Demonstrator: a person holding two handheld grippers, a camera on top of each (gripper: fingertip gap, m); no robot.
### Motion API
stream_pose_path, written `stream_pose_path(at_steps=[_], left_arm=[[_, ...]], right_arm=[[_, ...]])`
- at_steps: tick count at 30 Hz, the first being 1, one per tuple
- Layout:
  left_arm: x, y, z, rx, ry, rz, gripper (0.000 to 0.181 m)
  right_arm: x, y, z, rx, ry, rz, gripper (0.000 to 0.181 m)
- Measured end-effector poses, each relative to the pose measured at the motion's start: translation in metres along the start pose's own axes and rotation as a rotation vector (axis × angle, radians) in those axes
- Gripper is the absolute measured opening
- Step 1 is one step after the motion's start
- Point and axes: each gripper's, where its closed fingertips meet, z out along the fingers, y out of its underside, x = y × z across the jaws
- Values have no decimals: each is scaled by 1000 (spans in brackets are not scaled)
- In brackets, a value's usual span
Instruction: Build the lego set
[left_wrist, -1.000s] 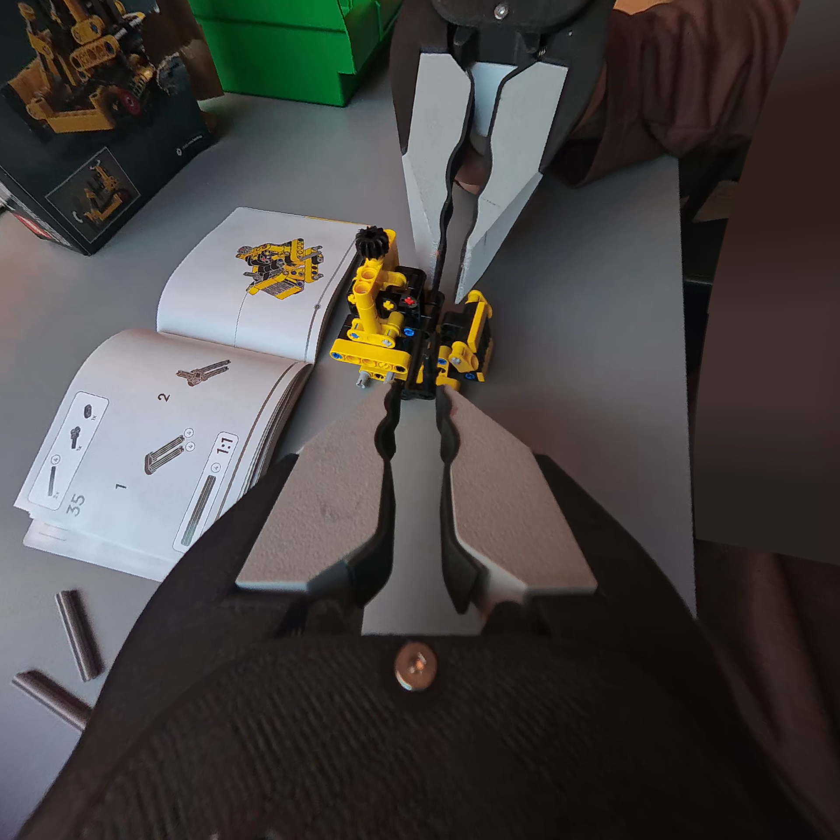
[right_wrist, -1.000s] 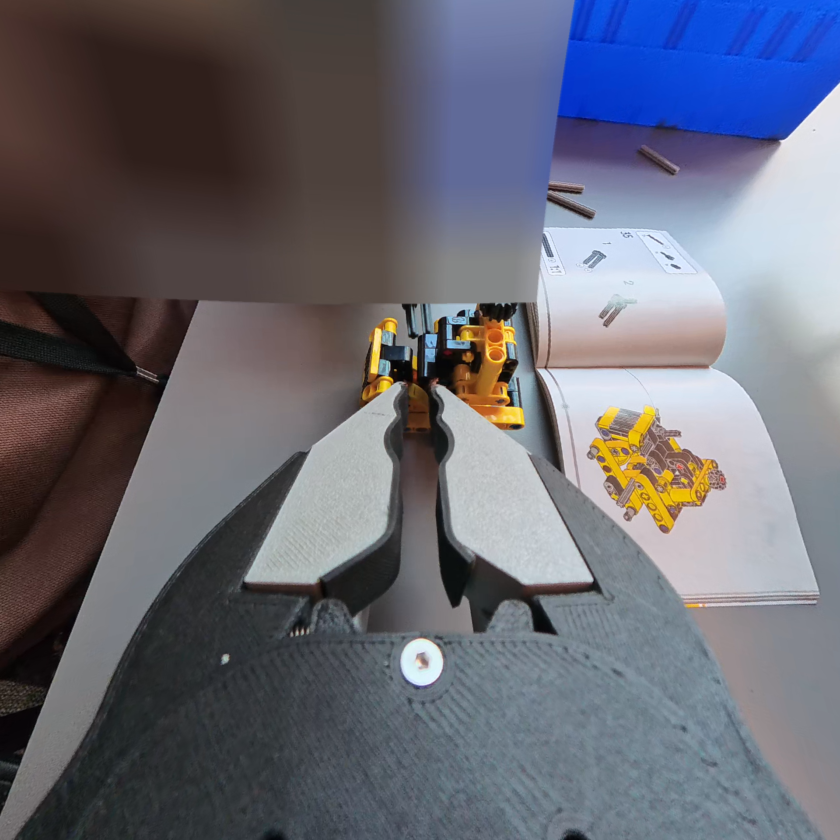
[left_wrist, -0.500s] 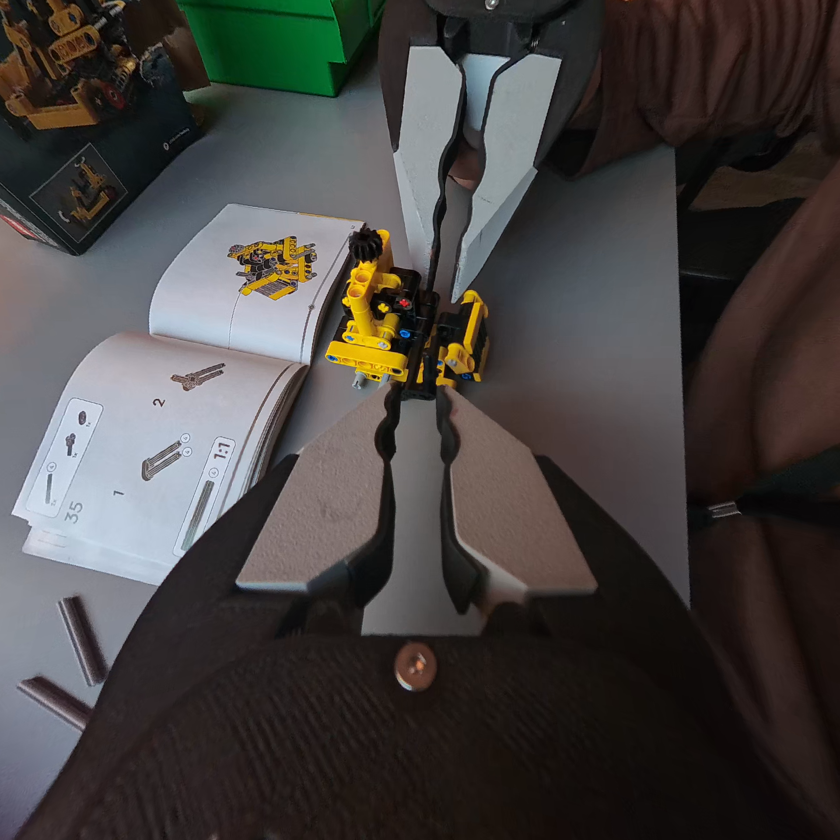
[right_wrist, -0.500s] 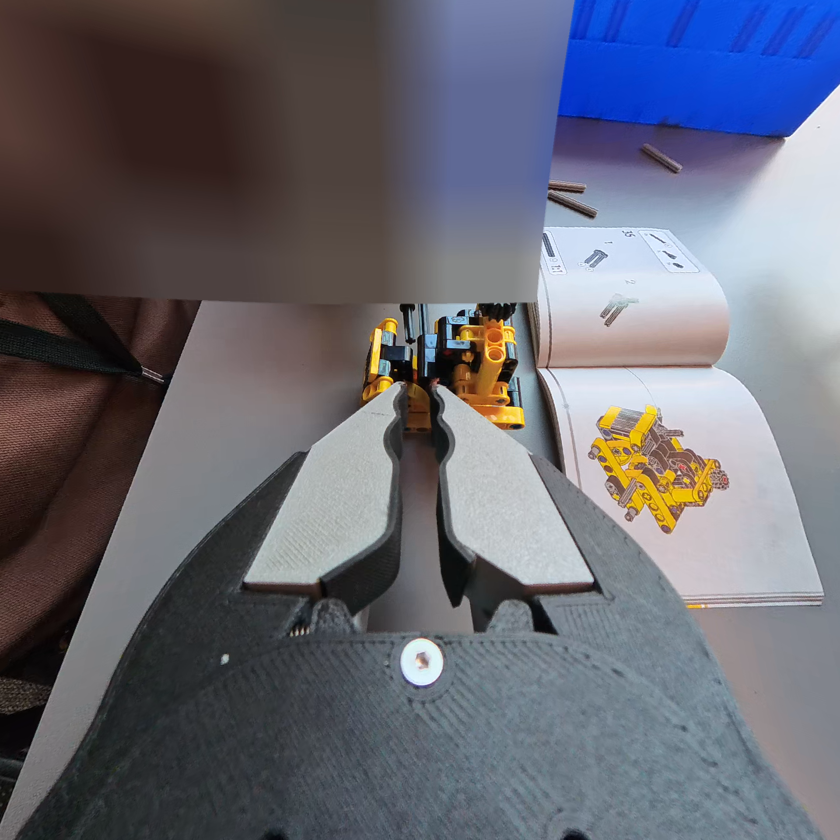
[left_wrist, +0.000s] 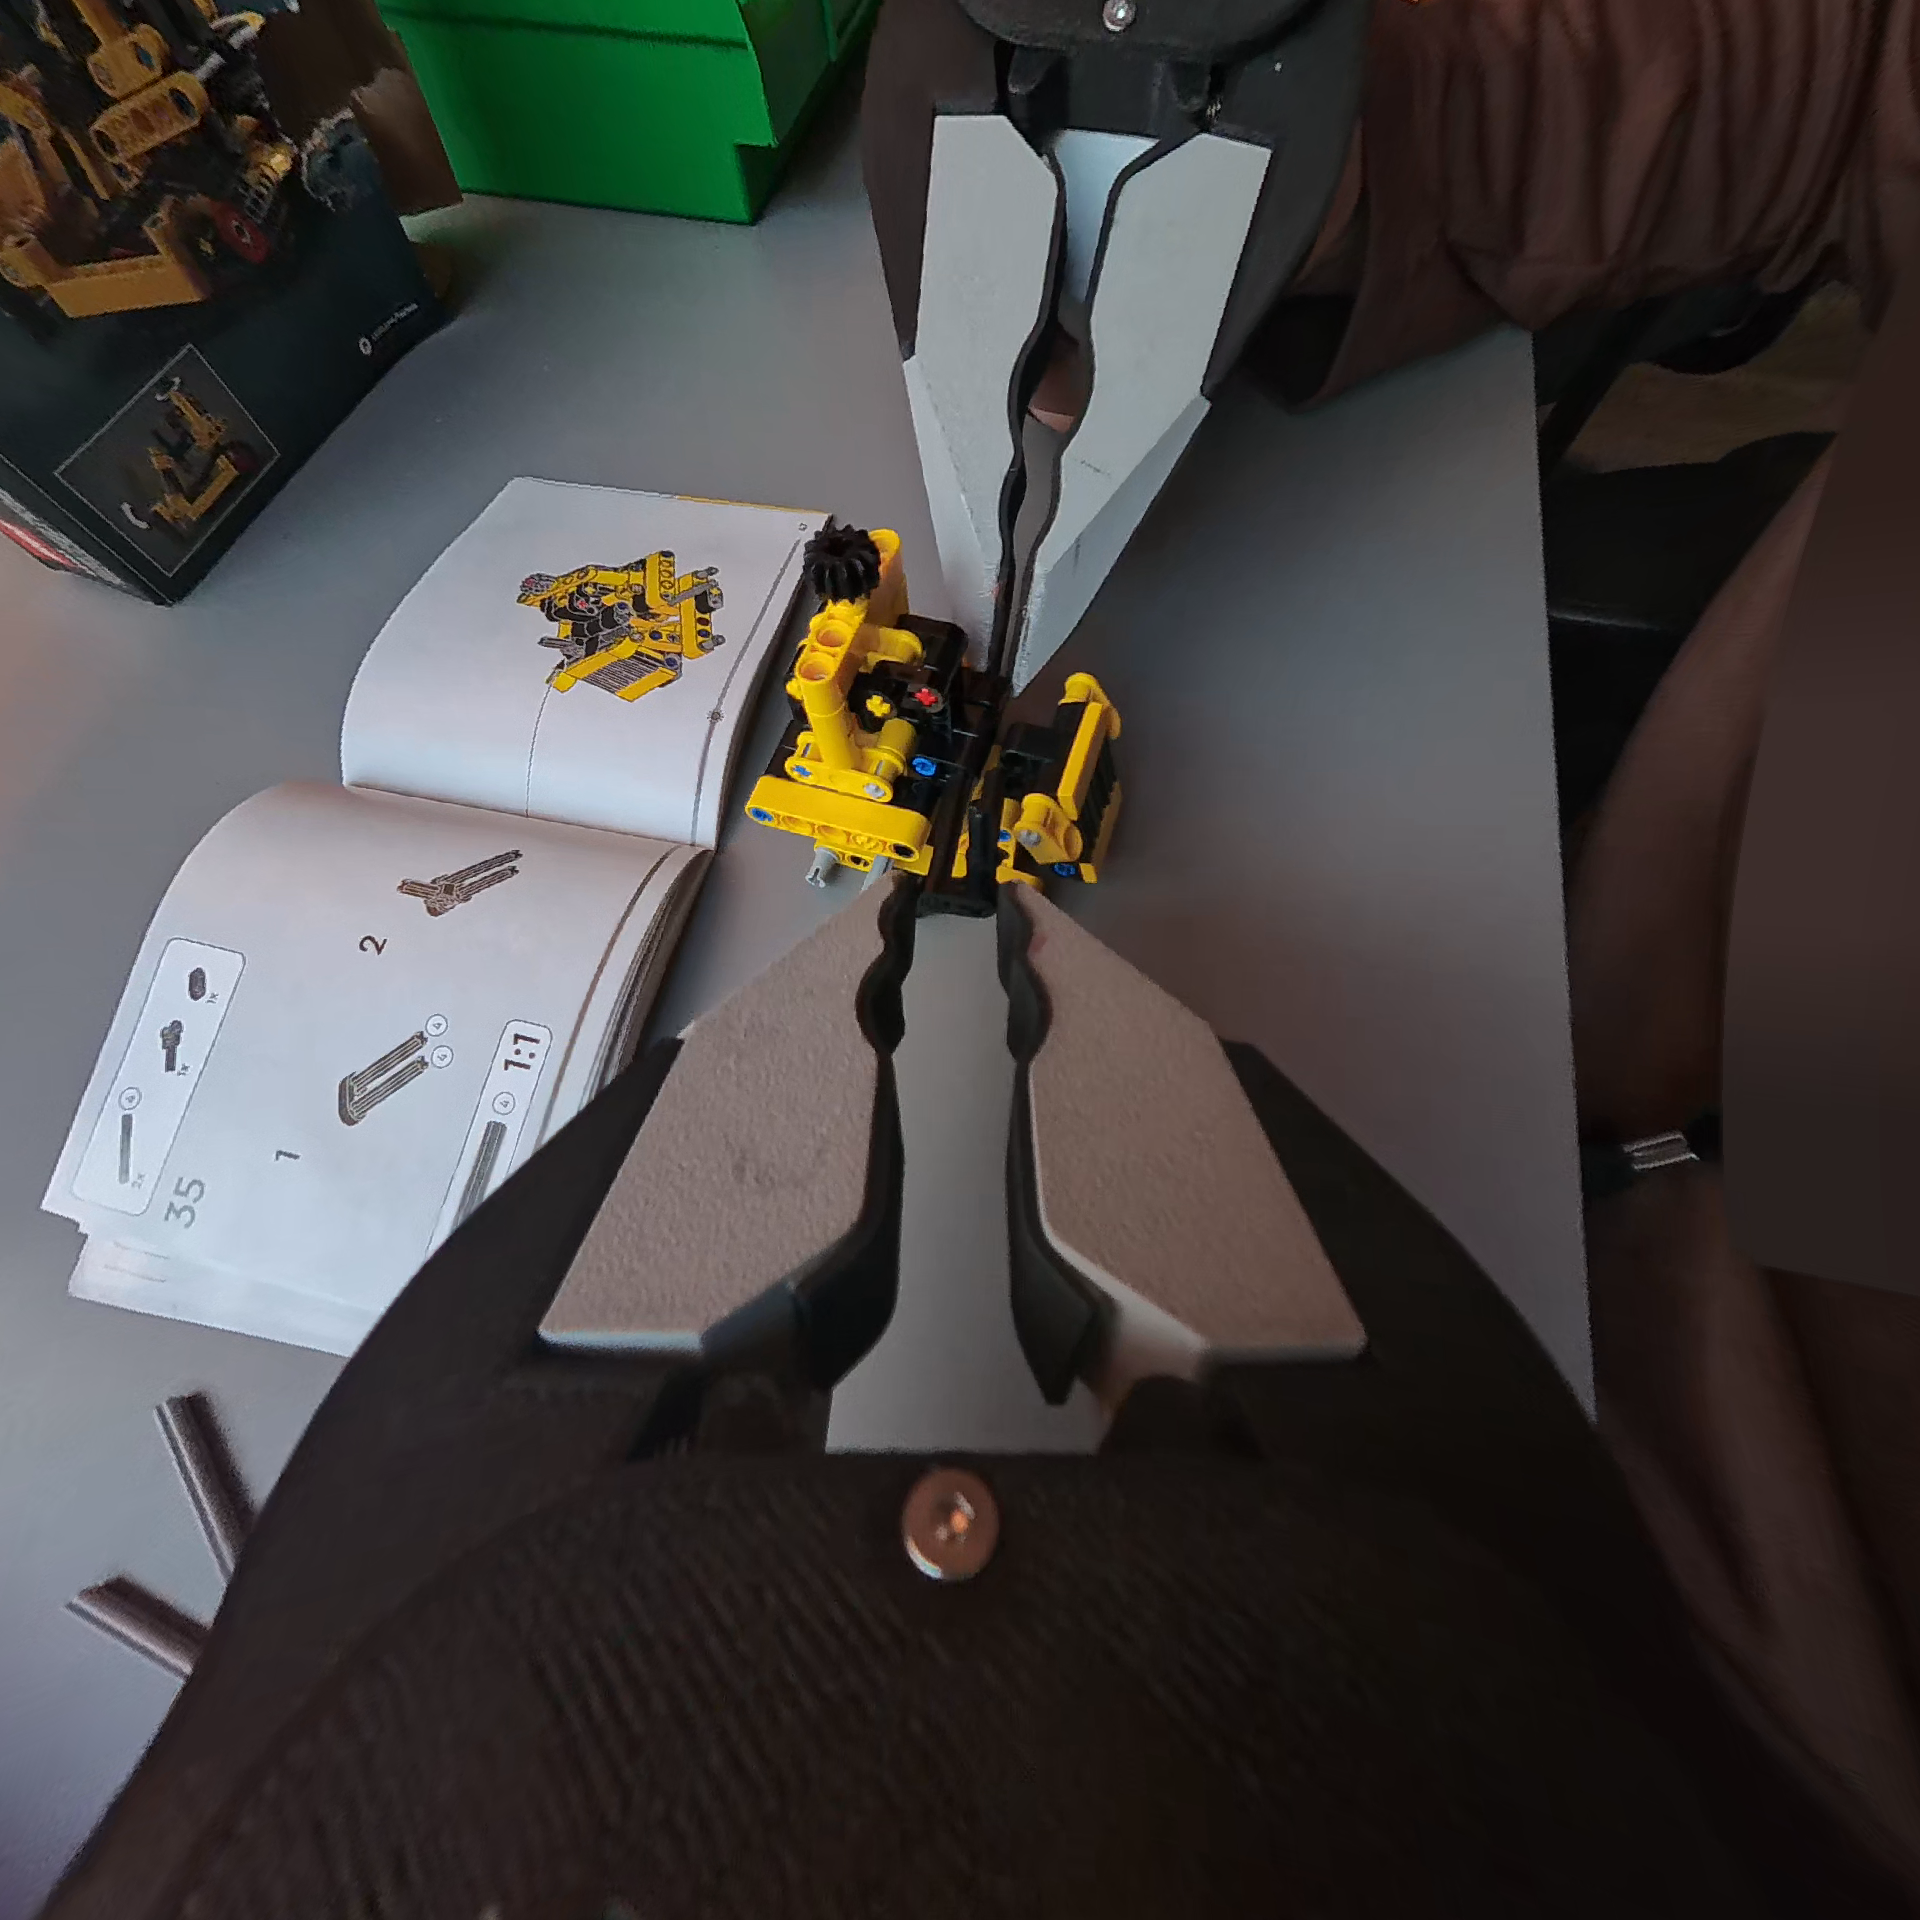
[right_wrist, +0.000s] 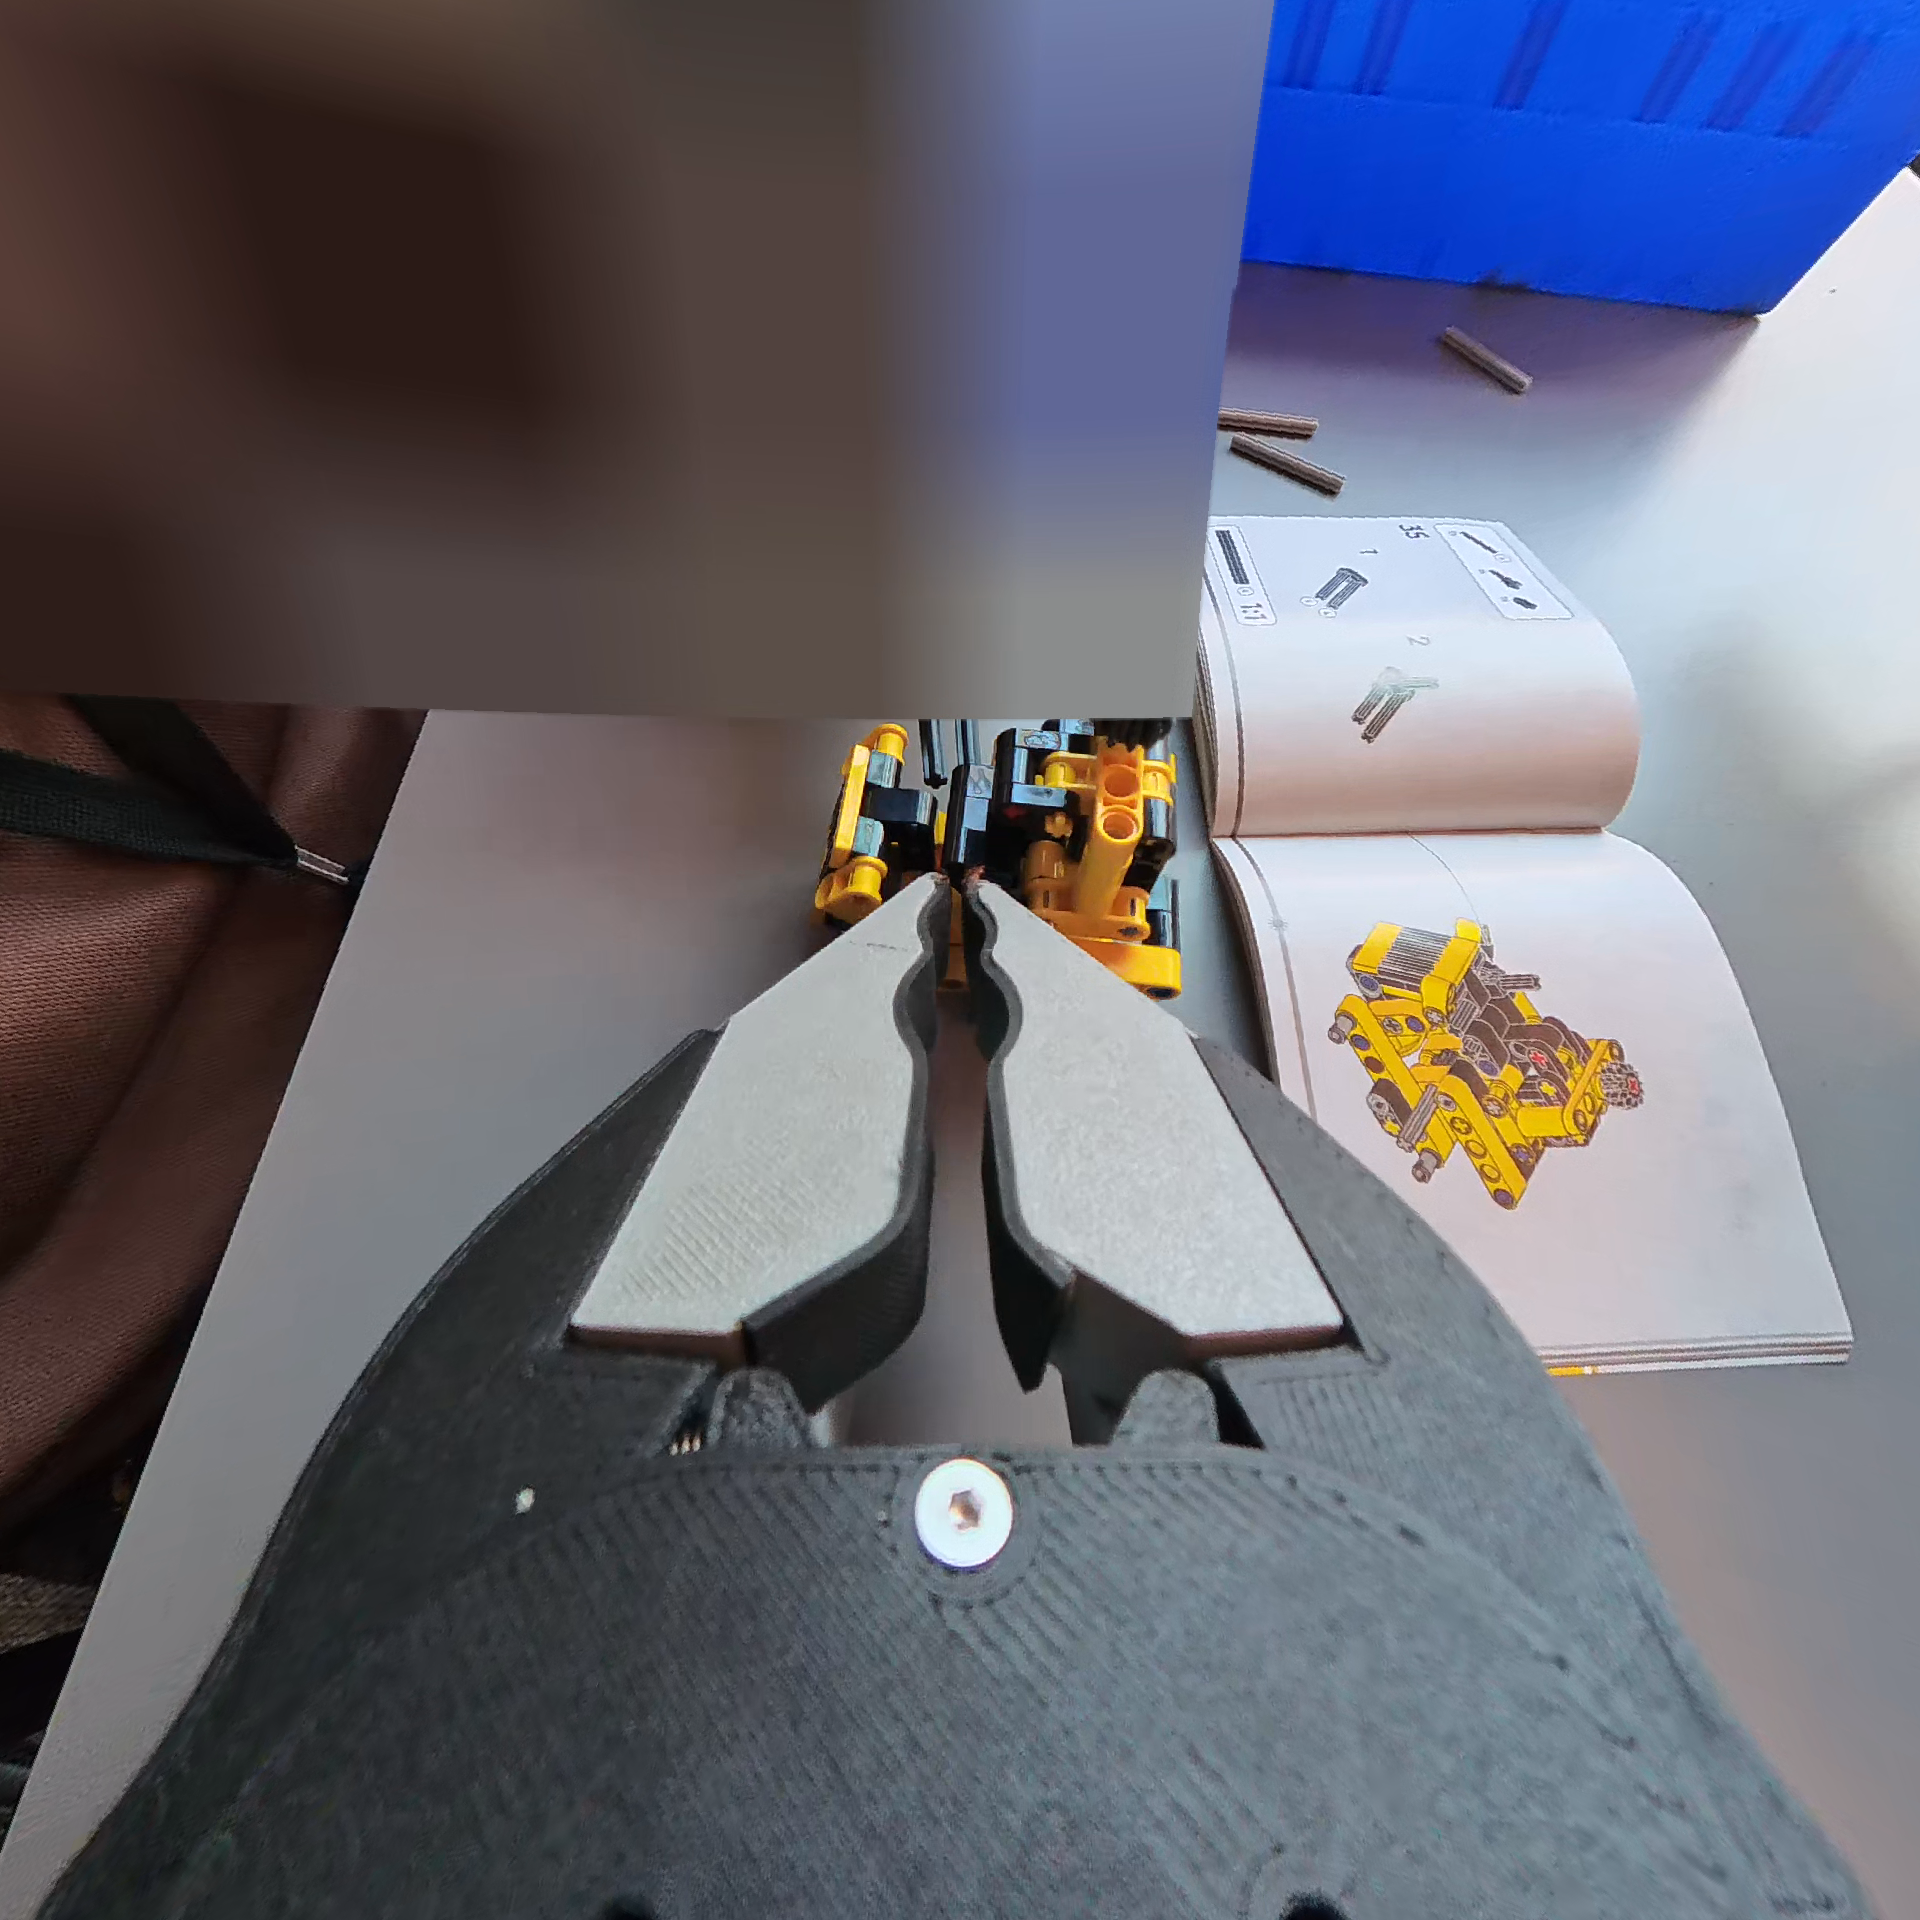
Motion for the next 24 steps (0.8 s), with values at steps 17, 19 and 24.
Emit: stream_pose_path(at_steps=[17,19,24], left_arm=[[-10,-2,3,-3,93,99,13],[-11,-2,4,-4,98,106,13],[-15,-4,5,13,122,90,13]], right_arm=[[7,1,0,-2,37,18,0],[9,1,-1,-3,42,18,0],[12,2,-2,-4,65,5,0]])
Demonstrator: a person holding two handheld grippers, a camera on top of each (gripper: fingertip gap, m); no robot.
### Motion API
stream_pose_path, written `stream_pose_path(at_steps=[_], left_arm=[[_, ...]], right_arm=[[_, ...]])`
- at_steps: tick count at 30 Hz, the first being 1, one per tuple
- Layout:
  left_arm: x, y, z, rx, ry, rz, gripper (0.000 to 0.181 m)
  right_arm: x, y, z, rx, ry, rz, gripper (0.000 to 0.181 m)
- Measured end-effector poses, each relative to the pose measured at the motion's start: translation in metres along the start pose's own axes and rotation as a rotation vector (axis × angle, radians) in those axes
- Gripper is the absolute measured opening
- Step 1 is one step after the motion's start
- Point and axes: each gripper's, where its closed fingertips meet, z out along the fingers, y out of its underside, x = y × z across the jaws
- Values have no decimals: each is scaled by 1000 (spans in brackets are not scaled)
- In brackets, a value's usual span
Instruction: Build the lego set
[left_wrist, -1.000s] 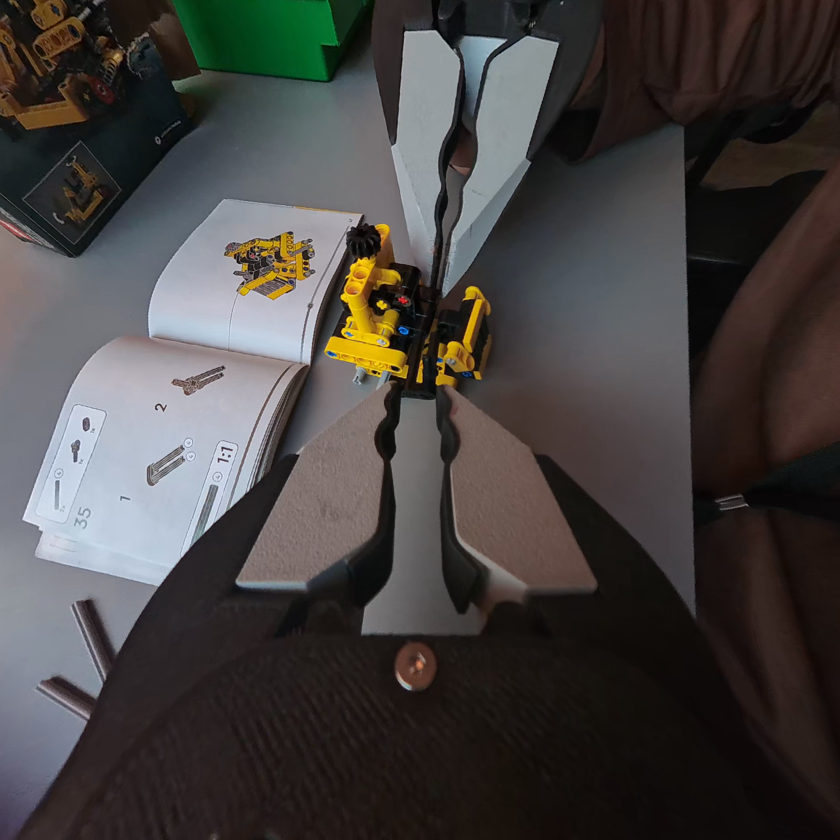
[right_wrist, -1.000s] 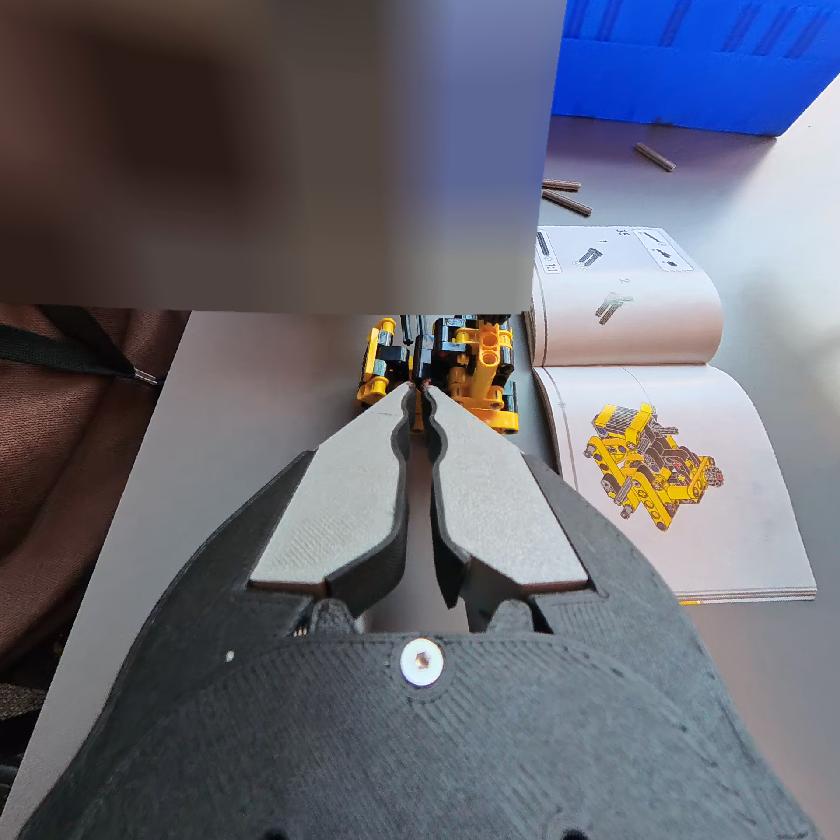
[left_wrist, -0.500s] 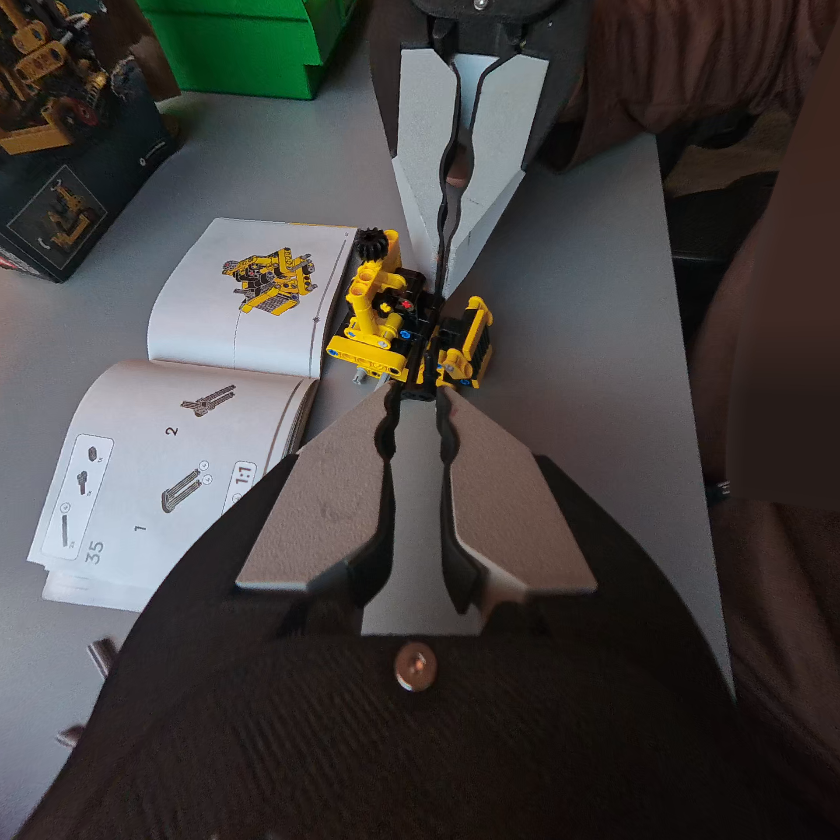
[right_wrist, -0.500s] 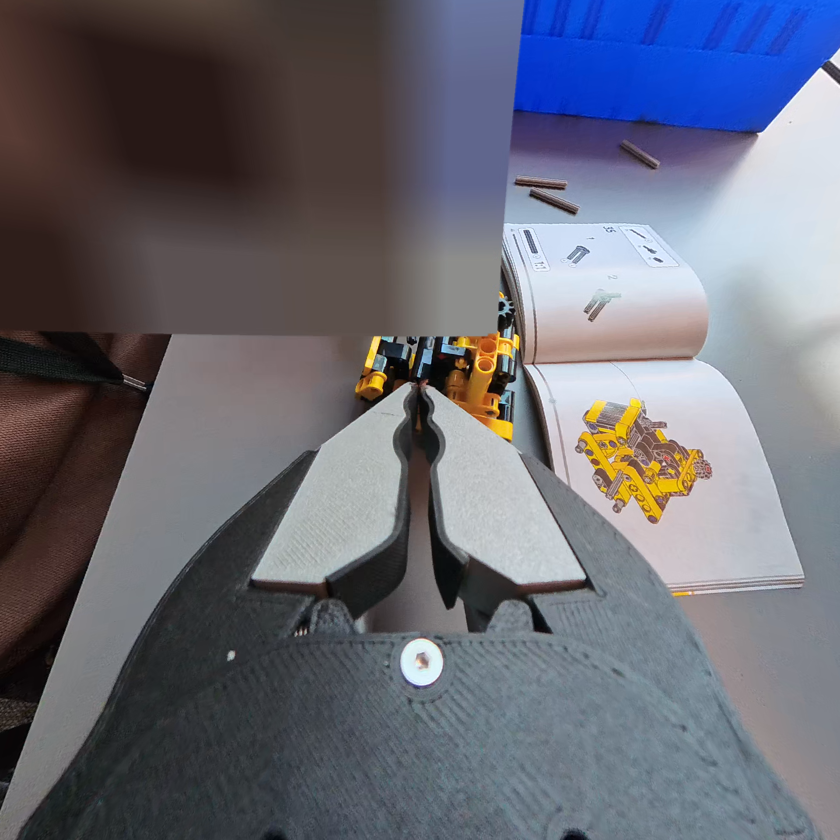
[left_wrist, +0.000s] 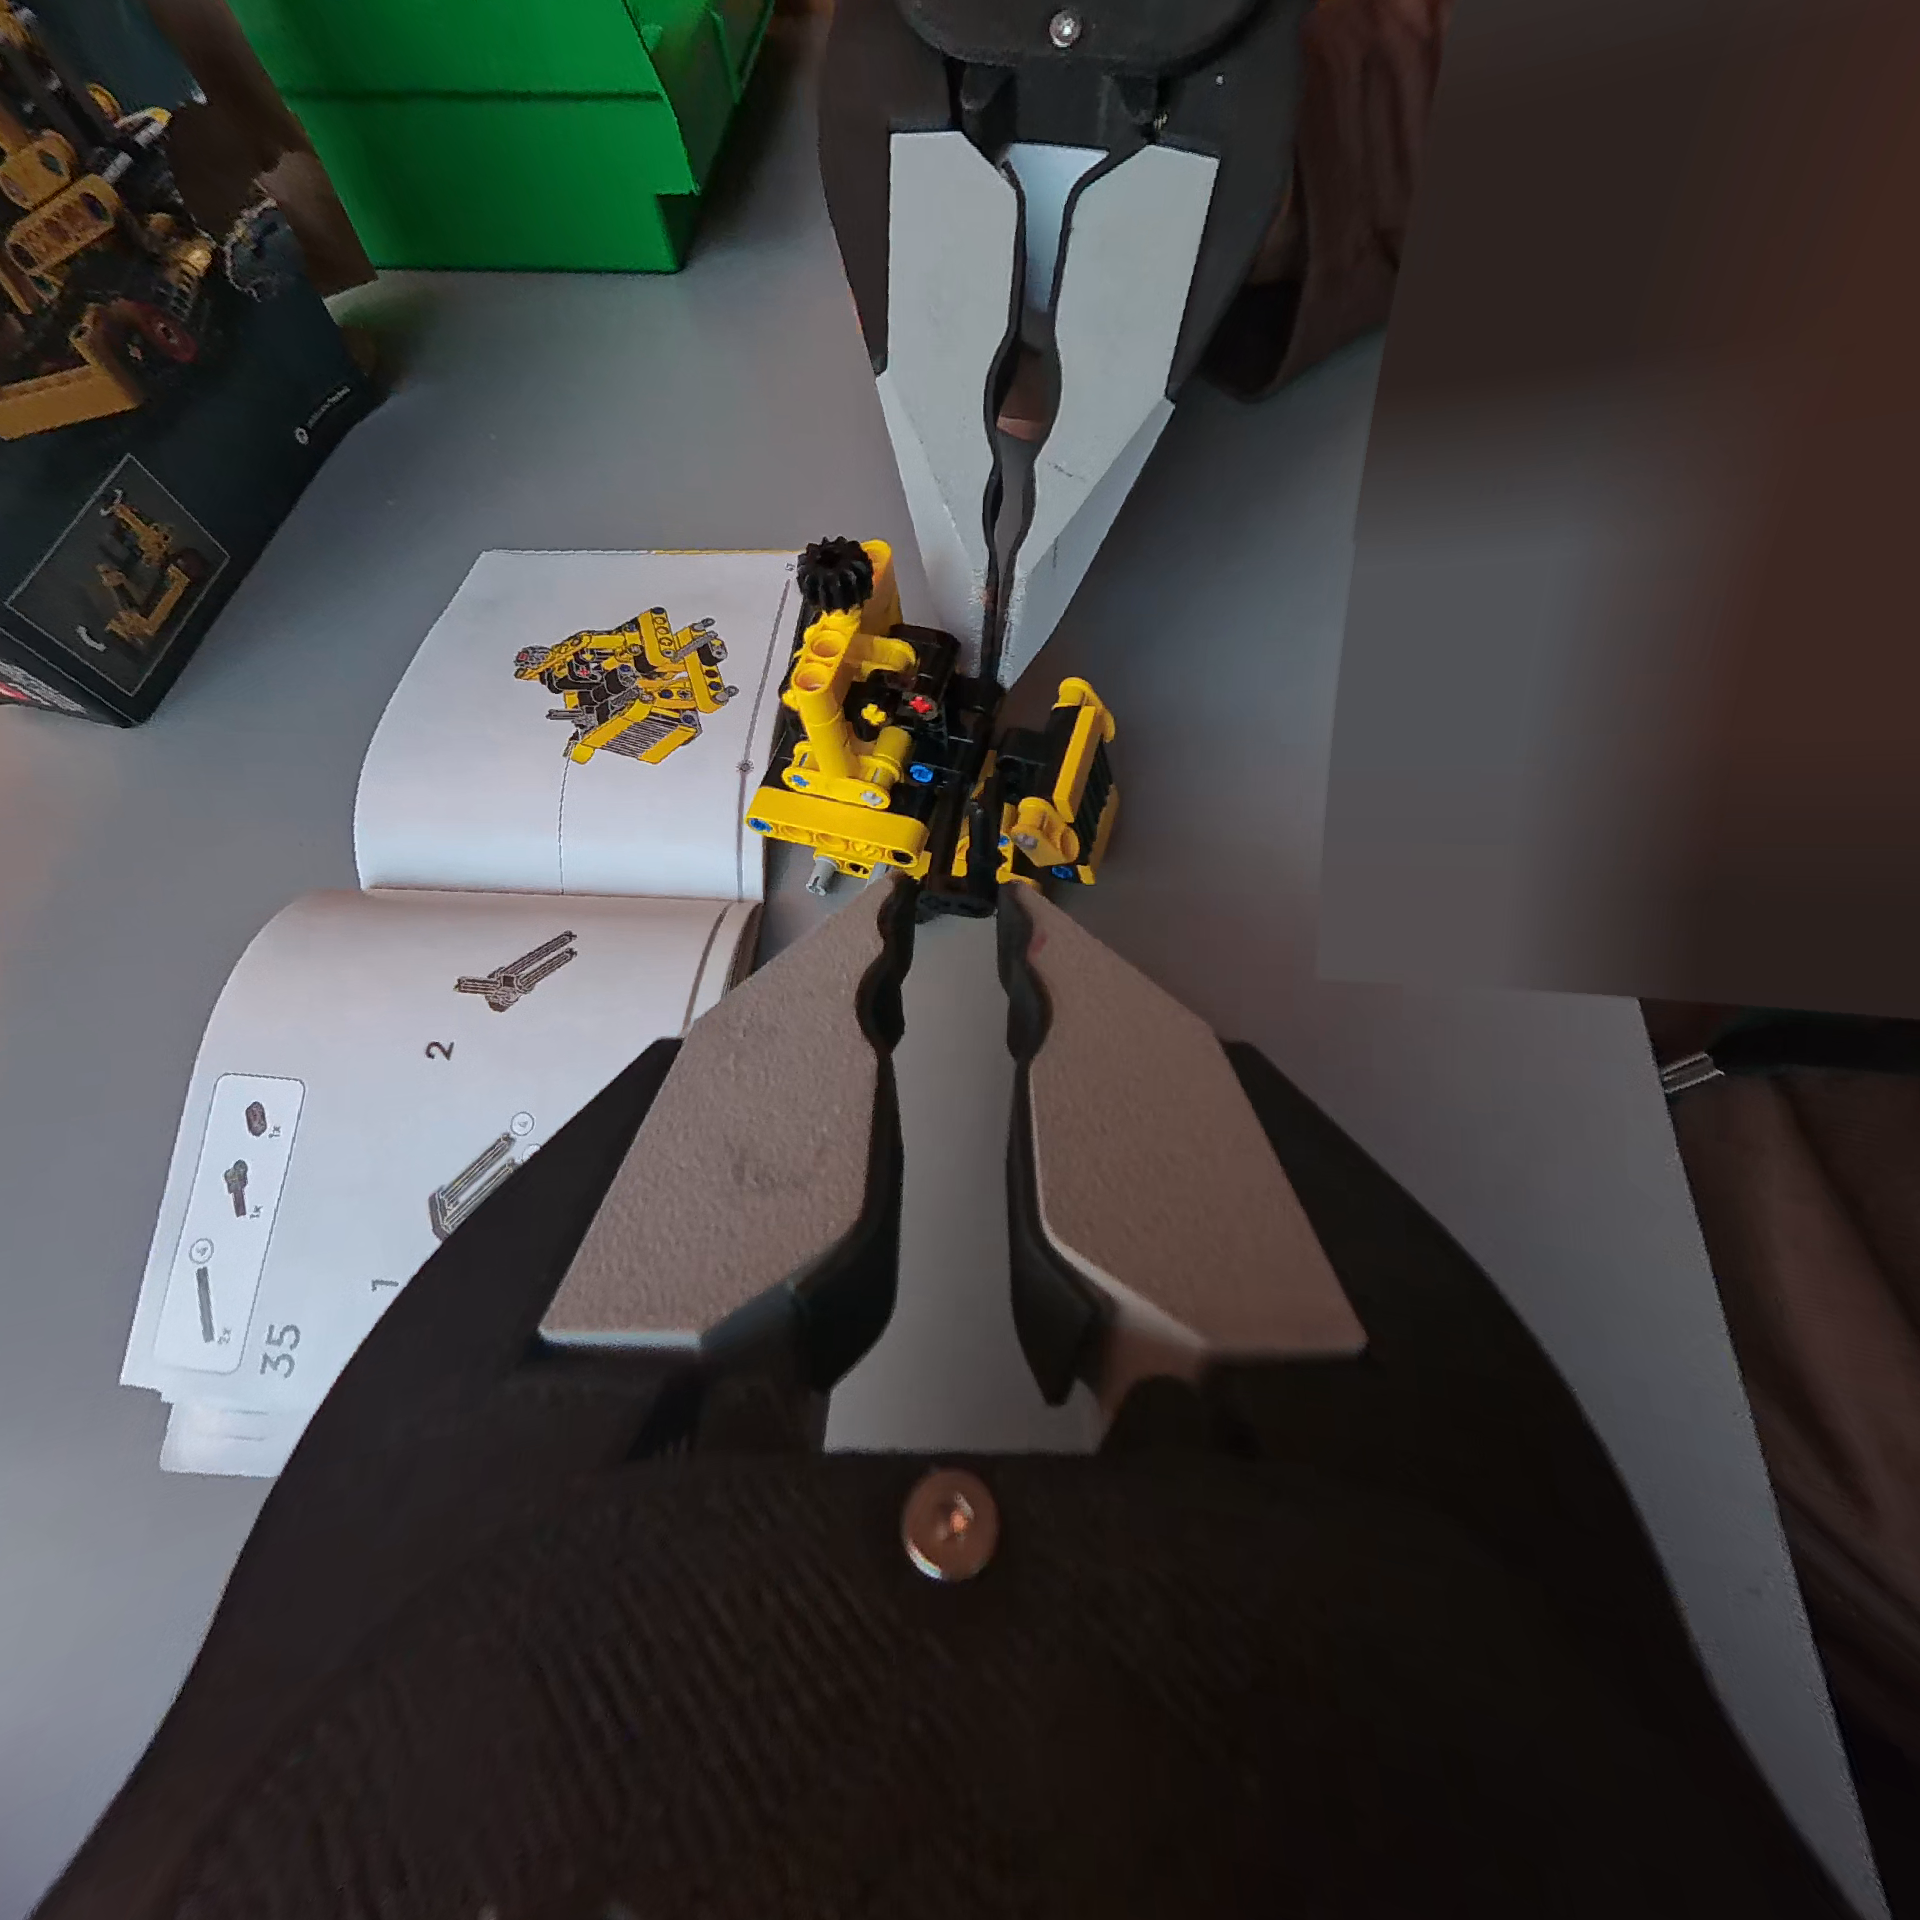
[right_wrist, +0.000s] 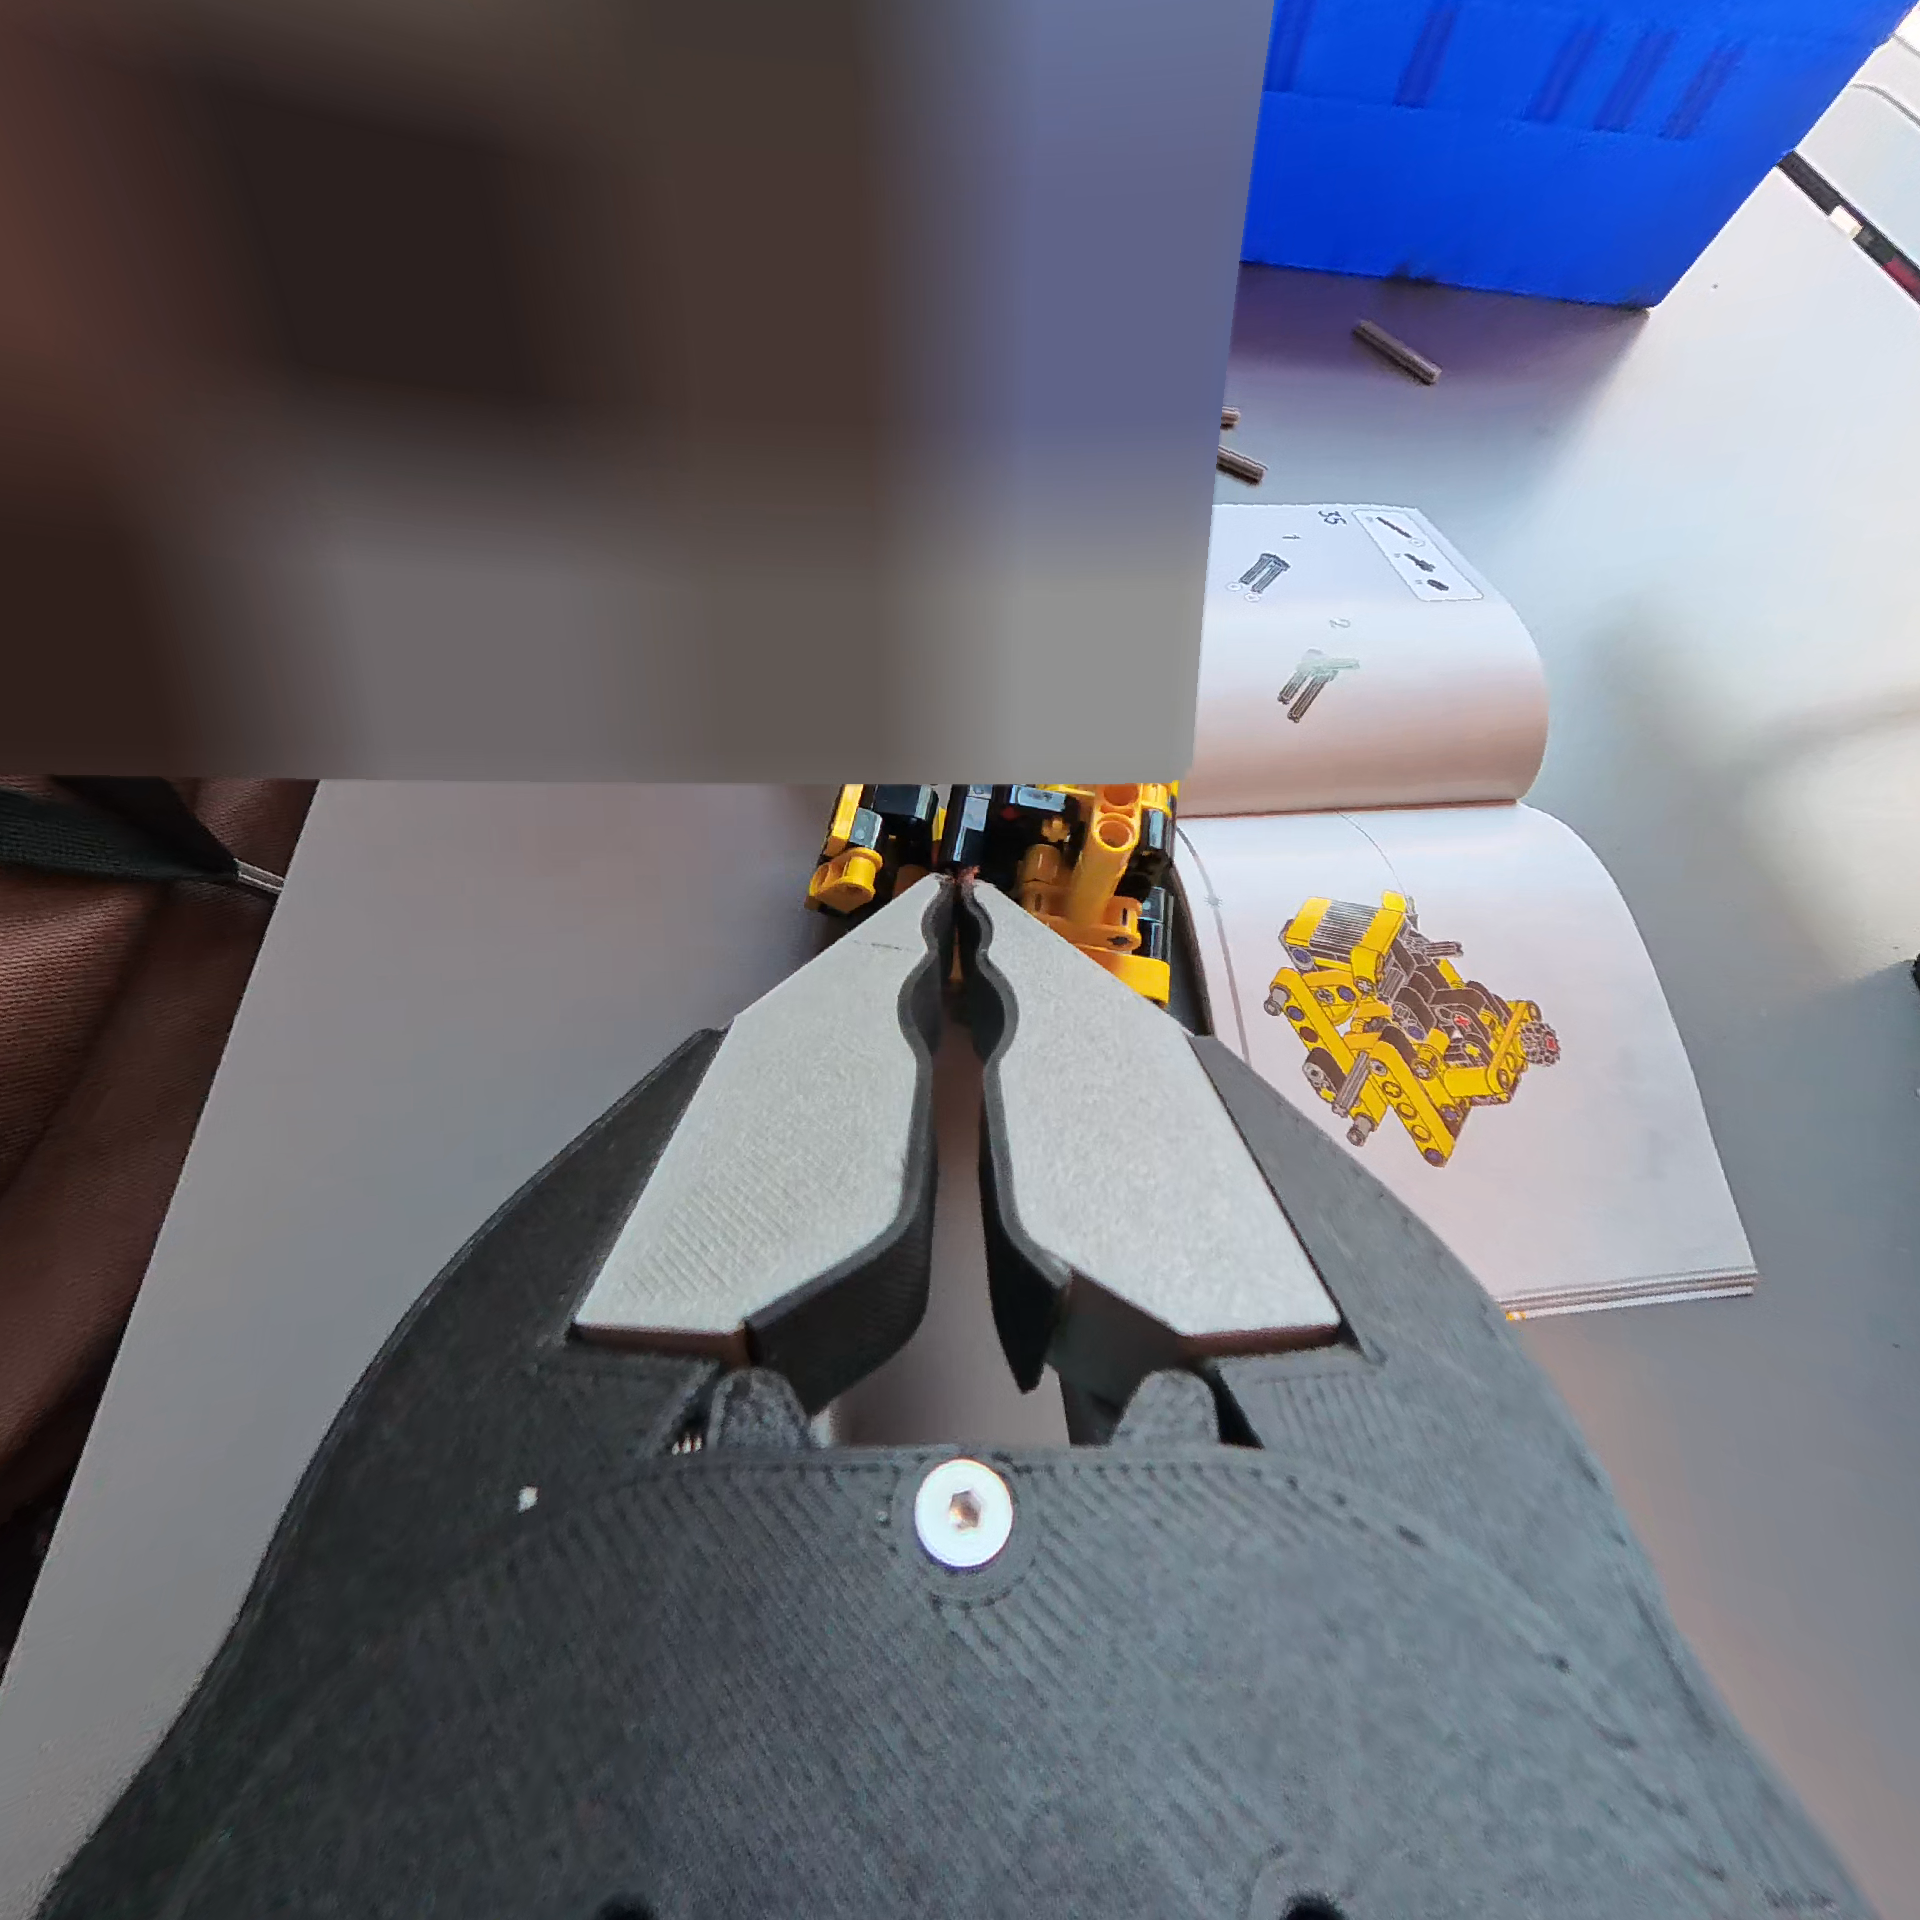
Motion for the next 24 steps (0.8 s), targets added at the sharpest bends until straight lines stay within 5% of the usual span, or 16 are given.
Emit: stream_pose_path(at_steps=[24], left_arm=[[-9,-7,8,2,-7,-16,13]], right_arm=[[7,8,-2,-40,33,-4,0]])
